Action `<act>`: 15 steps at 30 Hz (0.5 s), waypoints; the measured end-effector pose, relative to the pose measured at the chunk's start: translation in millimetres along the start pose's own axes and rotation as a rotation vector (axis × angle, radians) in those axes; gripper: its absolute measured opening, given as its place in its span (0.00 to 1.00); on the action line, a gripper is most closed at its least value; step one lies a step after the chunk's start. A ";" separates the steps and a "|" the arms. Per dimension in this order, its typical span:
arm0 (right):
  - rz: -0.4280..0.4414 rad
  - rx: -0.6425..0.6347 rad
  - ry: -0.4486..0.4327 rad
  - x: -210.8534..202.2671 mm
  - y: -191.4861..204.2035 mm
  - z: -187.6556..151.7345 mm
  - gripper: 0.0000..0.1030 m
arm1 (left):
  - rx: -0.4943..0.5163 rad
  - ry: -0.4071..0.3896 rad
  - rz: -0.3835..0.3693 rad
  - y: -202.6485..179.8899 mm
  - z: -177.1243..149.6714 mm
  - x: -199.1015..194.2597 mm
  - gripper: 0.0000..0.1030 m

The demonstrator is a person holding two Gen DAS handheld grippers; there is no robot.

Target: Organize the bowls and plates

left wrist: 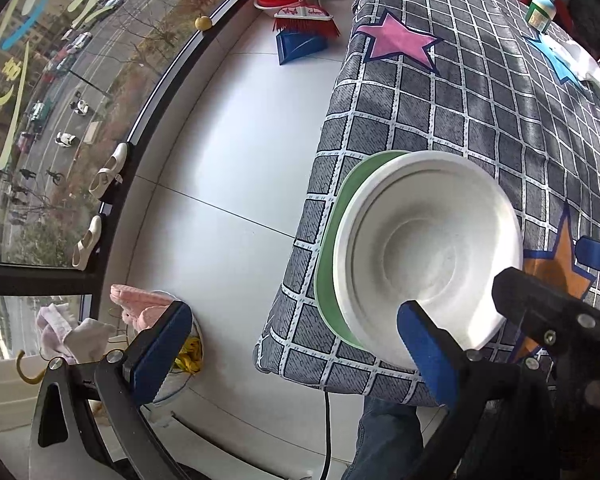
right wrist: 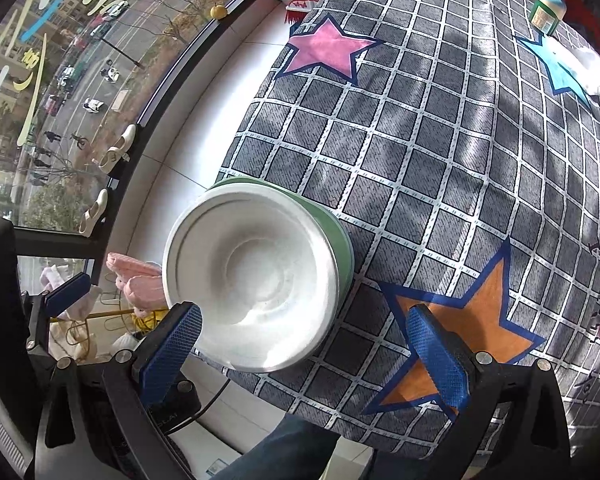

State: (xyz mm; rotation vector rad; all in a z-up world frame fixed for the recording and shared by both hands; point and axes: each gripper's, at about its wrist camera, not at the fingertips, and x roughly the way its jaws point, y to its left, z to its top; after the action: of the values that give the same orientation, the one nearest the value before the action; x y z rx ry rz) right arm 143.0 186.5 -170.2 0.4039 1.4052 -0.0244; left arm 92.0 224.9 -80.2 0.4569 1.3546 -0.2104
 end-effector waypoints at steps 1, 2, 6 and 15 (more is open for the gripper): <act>0.000 0.003 0.000 -0.3 -1.2 -0.7 1.00 | 0.002 0.000 0.001 -0.4 0.7 0.0 1.00; 0.000 0.006 0.000 -0.2 -2.3 -0.9 1.00 | 0.003 0.000 0.001 -1.0 1.4 0.3 1.00; -0.001 0.018 -0.003 -0.1 -3.6 -0.2 1.00 | 0.005 -0.005 0.000 -1.7 3.3 -0.6 1.00; 0.011 0.019 -0.010 -2.6 -4.9 -1.3 1.00 | -0.007 0.002 0.019 -1.3 2.3 -0.2 1.00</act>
State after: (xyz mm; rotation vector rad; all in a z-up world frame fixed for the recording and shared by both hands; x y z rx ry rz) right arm 140.1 181.8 -169.1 0.4261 1.3939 -0.0307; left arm 93.4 222.7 -79.9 0.4647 1.3519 -0.1895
